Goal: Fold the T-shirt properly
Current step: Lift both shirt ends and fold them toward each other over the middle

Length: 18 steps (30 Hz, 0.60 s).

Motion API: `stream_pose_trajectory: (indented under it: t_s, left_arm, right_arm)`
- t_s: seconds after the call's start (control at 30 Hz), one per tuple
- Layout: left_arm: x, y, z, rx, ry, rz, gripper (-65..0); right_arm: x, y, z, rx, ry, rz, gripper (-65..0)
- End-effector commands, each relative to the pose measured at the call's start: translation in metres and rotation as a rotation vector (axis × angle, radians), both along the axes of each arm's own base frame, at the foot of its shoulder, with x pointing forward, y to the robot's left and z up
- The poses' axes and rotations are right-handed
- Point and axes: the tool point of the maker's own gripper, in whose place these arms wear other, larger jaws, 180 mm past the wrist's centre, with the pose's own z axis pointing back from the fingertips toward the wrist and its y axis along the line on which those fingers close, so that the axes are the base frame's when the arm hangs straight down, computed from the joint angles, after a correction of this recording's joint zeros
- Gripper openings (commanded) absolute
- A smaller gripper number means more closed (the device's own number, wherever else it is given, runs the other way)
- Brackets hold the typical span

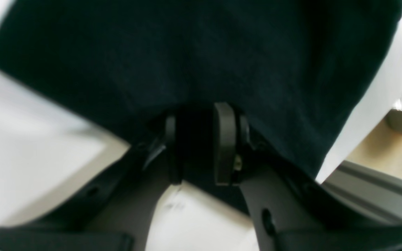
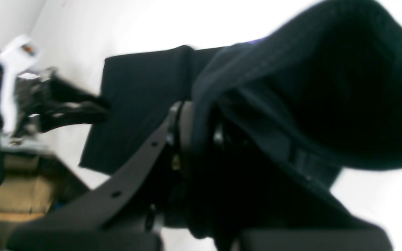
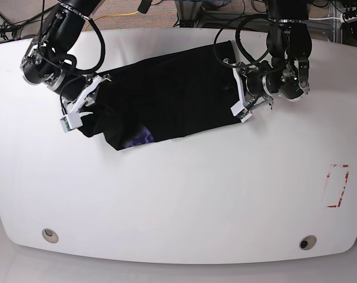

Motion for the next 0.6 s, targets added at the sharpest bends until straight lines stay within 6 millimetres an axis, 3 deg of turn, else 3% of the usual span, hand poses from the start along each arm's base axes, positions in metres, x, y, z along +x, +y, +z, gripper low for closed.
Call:
stream_pose_trajectory:
  t_s: [0.0, 0.07, 0.2, 0.47, 0.57]
  left_arm:
    - [-0.002, -0.01, -0.007, -0.023, 0.017, -0.02, -52.9]
    - [-0.004, -0.007, -0.019, -0.005, 0.046, -0.019, -52.9]
    - [0.01, 0.012, -0.023, 0.049, 0.043, -0.015, -52.9]
    - [0.045, 0.03, -0.017, 0.093, 0.014, 0.001, -52.9]
    - [0.057, 0.037, -0.017, 0.134, 0.008, 0.006, -52.9]
  right_arm:
    - [0.005, -0.001, 0.013, 0.006, -0.056, 0.008, -65.0]
    - [0.006, 0.0, 0.015, 0.008, -0.06, 0.009, -65.0]
    - [0.007, 0.008, 0.016, 0.012, -0.064, 0.035, -65.0]
    - [0.01, 0.045, 0.024, 0.056, -0.102, 0.138, -65.0]
    - [0.019, 0.062, 0.035, 0.088, -0.141, 0.168, -65.0]
